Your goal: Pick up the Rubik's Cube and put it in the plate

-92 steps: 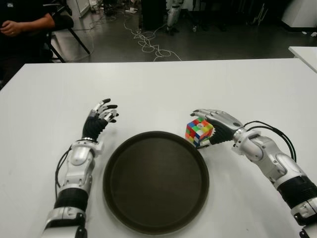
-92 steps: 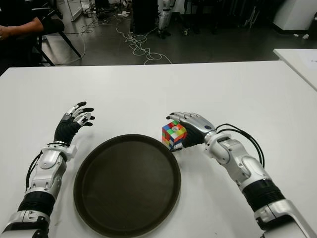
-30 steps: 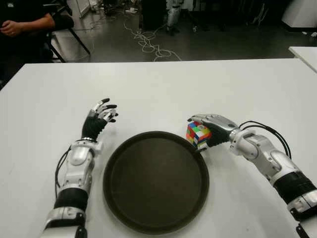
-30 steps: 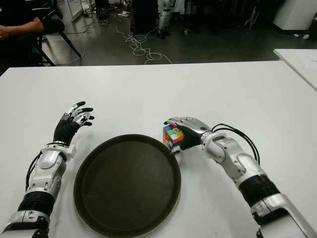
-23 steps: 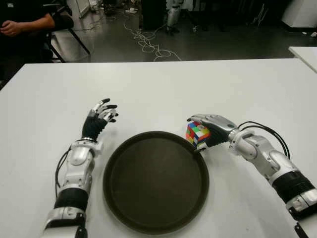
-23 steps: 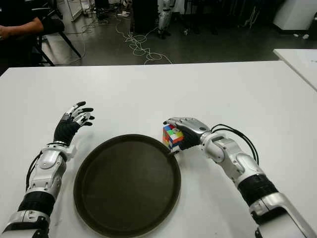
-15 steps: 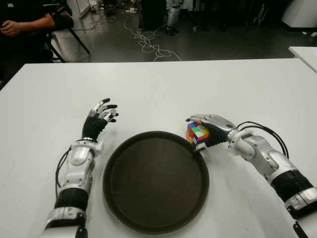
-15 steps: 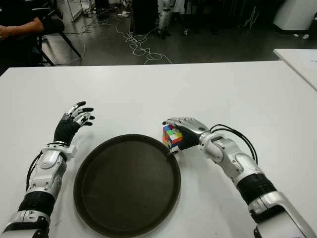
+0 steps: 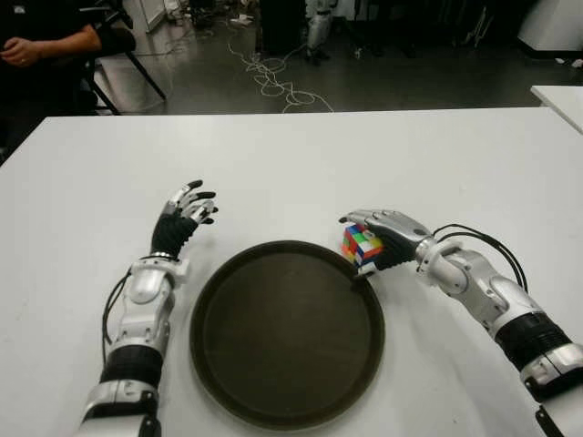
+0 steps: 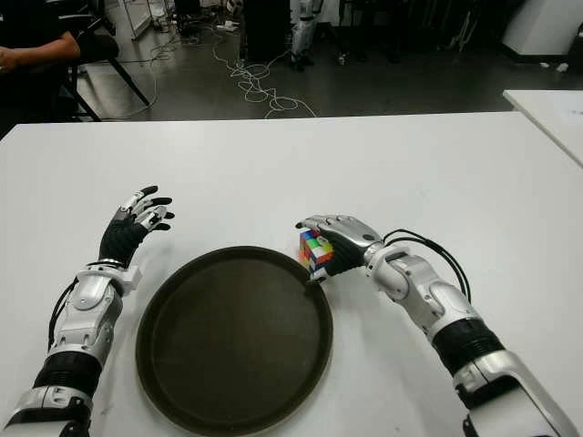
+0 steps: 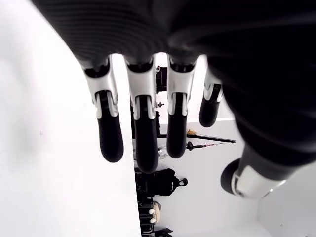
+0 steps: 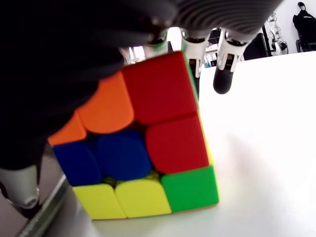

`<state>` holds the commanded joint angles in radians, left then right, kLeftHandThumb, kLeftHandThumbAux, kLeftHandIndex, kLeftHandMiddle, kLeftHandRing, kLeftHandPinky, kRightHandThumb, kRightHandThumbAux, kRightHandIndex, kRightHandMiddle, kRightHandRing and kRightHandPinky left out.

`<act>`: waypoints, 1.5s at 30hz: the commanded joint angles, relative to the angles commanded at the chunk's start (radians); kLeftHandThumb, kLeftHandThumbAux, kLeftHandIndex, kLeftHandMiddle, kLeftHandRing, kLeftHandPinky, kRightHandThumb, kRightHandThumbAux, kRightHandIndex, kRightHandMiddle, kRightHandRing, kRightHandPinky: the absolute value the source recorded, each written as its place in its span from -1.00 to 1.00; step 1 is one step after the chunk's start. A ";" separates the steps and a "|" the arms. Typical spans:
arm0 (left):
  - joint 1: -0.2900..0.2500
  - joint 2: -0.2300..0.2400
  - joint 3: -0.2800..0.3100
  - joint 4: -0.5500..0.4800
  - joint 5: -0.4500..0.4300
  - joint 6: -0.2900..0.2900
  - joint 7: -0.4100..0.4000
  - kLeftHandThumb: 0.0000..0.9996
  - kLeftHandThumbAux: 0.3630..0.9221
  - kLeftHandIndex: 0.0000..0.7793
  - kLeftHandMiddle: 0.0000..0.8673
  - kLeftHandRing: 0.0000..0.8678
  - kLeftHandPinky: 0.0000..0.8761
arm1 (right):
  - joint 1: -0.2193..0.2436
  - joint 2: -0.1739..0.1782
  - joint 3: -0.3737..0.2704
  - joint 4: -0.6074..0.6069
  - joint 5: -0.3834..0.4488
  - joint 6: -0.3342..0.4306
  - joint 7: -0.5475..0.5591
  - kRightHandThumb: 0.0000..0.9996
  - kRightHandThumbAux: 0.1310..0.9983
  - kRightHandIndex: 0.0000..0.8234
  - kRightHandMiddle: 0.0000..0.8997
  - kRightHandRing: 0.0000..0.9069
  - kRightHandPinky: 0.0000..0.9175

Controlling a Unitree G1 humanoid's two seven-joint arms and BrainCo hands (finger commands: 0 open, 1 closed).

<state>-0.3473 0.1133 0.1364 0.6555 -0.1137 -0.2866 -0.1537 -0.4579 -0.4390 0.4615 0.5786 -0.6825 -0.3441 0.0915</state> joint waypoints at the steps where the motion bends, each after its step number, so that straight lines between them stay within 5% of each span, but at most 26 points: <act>1: -0.001 0.000 0.000 0.002 0.000 -0.001 0.000 0.23 -0.04 -0.56 -0.32 -0.19 -0.09 | -0.002 0.001 0.001 0.004 0.000 -0.001 -0.001 -1.00 0.12 -0.64 -0.60 -0.59 -0.62; 24: -0.001 0.003 -0.007 0.001 0.013 -0.004 0.005 0.25 -0.06 -0.54 -0.31 -0.19 -0.10 | -0.002 0.004 -0.009 0.021 0.003 -0.011 -0.063 -1.00 0.12 -0.61 -0.53 -0.52 -0.52; 35: -0.002 0.000 -0.002 0.009 -0.001 -0.009 -0.010 0.23 -0.08 -0.55 -0.31 -0.18 -0.09 | -0.003 0.019 -0.020 0.059 0.008 -0.044 -0.183 -1.00 0.31 -0.45 -0.30 -0.24 -0.20; 40: -0.003 0.001 -0.003 0.008 0.001 -0.009 -0.011 0.23 -0.06 -0.54 -0.31 -0.18 -0.10 | -0.004 0.028 -0.029 0.078 0.017 -0.063 -0.225 -1.00 0.49 -0.14 -0.01 0.09 0.13; 45: -0.001 0.003 -0.006 0.005 0.008 -0.006 -0.008 0.22 -0.05 -0.54 -0.31 -0.17 -0.10 | -0.005 0.038 -0.037 0.091 0.020 -0.068 -0.250 -1.00 0.48 -0.07 0.10 0.23 0.25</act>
<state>-0.3485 0.1163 0.1307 0.6607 -0.1061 -0.2925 -0.1621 -0.4630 -0.4013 0.4245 0.6701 -0.6629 -0.4121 -0.1587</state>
